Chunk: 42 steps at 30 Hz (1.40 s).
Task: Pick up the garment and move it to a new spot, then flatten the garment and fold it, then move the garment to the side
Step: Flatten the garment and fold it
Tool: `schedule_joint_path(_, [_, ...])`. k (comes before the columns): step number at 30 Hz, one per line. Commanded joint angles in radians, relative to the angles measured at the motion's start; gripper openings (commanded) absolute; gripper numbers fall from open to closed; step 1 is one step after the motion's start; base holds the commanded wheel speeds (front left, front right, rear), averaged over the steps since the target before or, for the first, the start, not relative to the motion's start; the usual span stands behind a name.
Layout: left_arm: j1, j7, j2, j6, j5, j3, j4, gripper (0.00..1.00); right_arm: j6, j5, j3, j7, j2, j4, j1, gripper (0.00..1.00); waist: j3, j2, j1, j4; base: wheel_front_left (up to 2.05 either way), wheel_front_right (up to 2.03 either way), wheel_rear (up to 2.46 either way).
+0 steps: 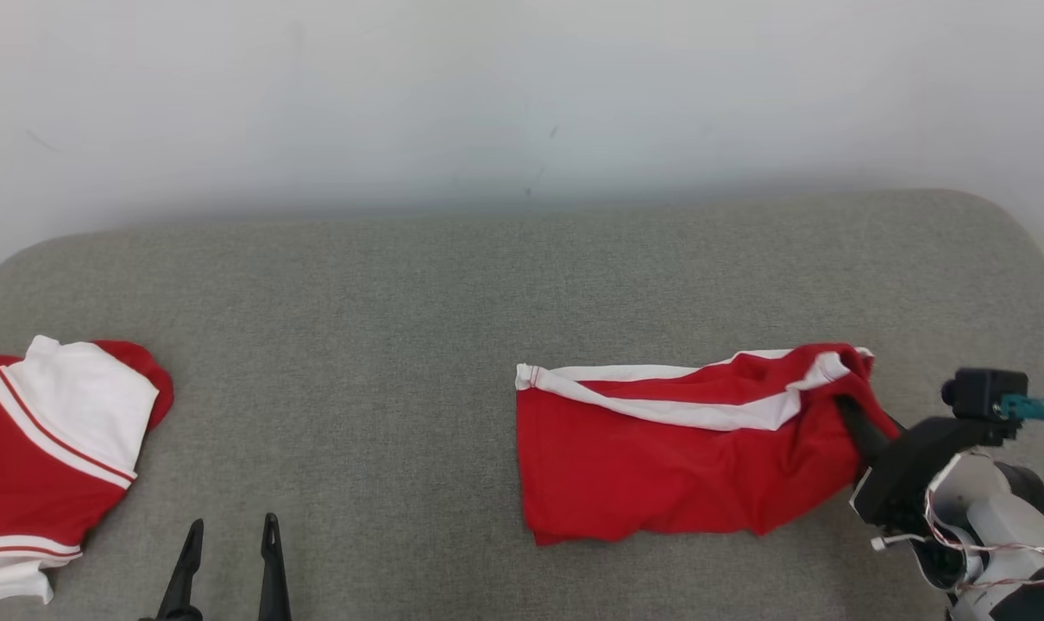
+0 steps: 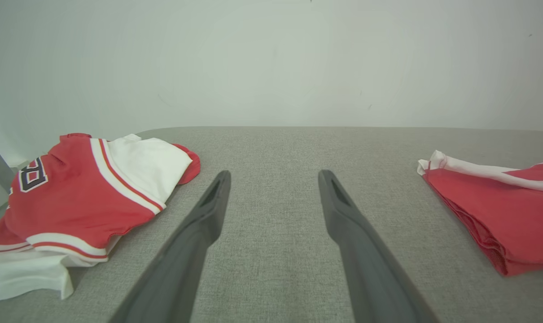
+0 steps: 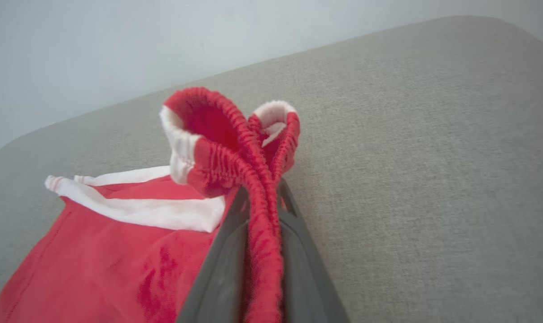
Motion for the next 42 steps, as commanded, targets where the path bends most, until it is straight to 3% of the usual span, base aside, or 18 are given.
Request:
schedule_joint_path(1, [0.007, -0.003, -0.002, 0.002, -0.001, 0.001, 0.0, 1.0, -0.002, 0.048, 0.006, 0.042, -0.001, -0.044, 0.01, 0.0, -0.005, -0.0001, 0.0, -0.009, 0.0, 0.0, 0.0])
schedule_joint_path(8, [-0.005, -0.003, -0.003, 0.001, -0.002, -0.006, 0.002, 1.0, -0.002, 0.222, 0.014, 0.237, 0.032, -0.237, 0.008, 0.0, -0.005, -0.0001, 0.0, -0.013, 0.0, 0.0, 0.0])
schedule_joint_path(13, [-0.017, -0.003, -0.003, 0.008, -0.019, -0.029, 0.006, 1.0, -0.002, 0.274, 0.008, 0.357, 0.088, -0.28, -0.005, 0.0, -0.001, -0.0001, 0.0, 0.008, 0.0, 0.0, 0.0])
schedule_joint_path(23, [-0.045, -0.003, -0.003, 0.026, -0.055, -0.088, 0.018, 1.0, -0.002, 0.226, -0.064, 0.479, 0.236, -0.158, -0.088, 0.0, 0.017, -0.0001, 0.0, 0.077, 0.0, 0.0, 0.0])
schedule_joint_path(35, [-0.081, -0.003, -0.003, 0.043, -0.081, -0.143, 0.038, 1.0, -0.002, 0.051, -0.13, 0.466, 0.327, 0.024, -0.166, 0.0, 0.044, -0.0001, 0.0, 0.145, 0.0, 0.0, 0.0])
schedule_joint_path(36, [-0.082, -0.003, -0.003, 0.045, -0.082, -0.143, 0.039, 1.0, -0.002, 0.029, -0.129, 0.458, 0.331, 0.027, -0.172, 0.27, 0.044, -0.0001, 0.0, 0.147, 0.0, 0.0, 0.0])
schedule_joint_path(37, [-0.082, -0.003, -0.003, 0.047, -0.083, -0.144, 0.04, 1.0, -0.002, 0.015, -0.125, 0.448, 0.333, 0.025, -0.178, 0.73, 0.044, -0.0001, 0.0, 0.149, 0.0, 0.0, 0.0])
schedule_joint_path(38, [-0.08, -0.003, -0.003, 0.048, -0.083, -0.141, 0.04, 1.0, -0.002, 0.017, -0.137, 0.443, 0.34, 0.033, -0.175, 1.0, 0.043, -0.0001, 0.0, 0.149, 0.0, 0.0, 0.0])
schedule_joint_path(42, [-0.063, -0.003, -0.003, 0.047, -0.075, -0.121, 0.038, 1.0, -0.002, 0.013, -0.156, 0.431, 0.35, 0.015, -0.171, 1.0, 0.032, -0.0001, 0.0, 0.137, 0.0, 0.0, 0.0])
